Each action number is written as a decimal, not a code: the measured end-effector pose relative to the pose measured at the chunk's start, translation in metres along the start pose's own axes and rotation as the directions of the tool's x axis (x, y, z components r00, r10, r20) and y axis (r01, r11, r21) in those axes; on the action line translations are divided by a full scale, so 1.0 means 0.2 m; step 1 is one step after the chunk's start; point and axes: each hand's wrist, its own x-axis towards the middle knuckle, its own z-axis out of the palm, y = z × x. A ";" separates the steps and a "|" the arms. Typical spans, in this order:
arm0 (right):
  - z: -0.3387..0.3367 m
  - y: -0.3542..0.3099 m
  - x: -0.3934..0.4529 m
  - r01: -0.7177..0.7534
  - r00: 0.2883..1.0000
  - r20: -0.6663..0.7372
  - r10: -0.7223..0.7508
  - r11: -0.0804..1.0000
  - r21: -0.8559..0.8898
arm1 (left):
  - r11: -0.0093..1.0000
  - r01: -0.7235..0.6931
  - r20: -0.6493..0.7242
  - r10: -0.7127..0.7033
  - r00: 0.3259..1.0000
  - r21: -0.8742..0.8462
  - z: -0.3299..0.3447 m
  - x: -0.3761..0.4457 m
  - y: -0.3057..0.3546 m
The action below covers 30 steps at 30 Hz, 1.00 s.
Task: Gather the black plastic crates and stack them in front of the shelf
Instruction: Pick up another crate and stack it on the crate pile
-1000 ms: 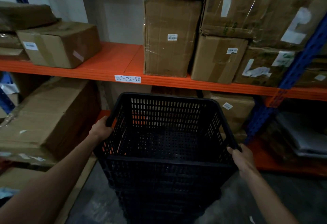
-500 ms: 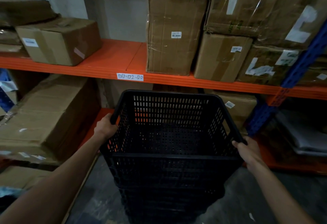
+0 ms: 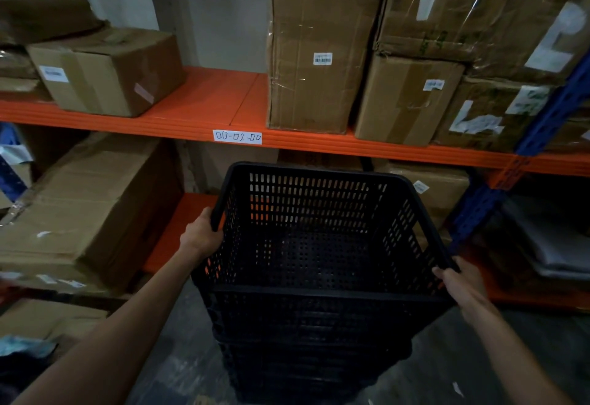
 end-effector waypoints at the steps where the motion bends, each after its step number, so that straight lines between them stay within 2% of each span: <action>1: -0.01 0.00 0.01 0.004 1.000 -0.011 -0.004 1.000 -0.012 | 1.000 -0.012 -0.012 0.012 1.000 -0.009 0.01 0.00 0.01; 4: 0.00 0.02 0.02 -0.003 1.000 -0.006 0.003 0.999 -0.047 | 0.999 -0.036 -0.040 0.037 0.999 0.017 0.03 0.00 0.02; 10: 0.02 0.02 -0.01 0.048 0.999 0.025 -0.046 0.996 -0.079 | 1.000 0.011 0.004 -0.011 1.000 0.013 0.02 0.01 -0.01; 17: -0.04 0.00 0.03 0.062 0.980 0.198 -0.020 0.977 -0.206 | 0.987 0.033 0.103 -0.050 0.993 0.160 -0.03 0.03 0.00; 19: -0.02 0.01 0.02 0.063 0.987 0.160 -0.025 0.970 -0.234 | 0.982 0.040 0.076 -0.055 0.996 0.186 -0.02 0.02 -0.02; 22: 0.00 0.01 -0.01 0.069 0.997 0.056 -0.058 0.973 -0.221 | 0.977 0.046 -0.038 -0.039 0.999 0.206 0.03 -0.03 -0.01; 27: 0.00 -0.01 -0.02 0.034 0.999 0.019 -0.030 0.953 -0.301 | 0.985 0.015 0.086 -0.031 0.996 0.171 -0.01 0.02 0.00; 30: 0.02 -0.01 -0.05 0.025 0.998 -0.045 -0.045 0.924 -0.381 | 0.984 0.016 0.014 -0.018 1.000 0.180 0.01 -0.02 -0.02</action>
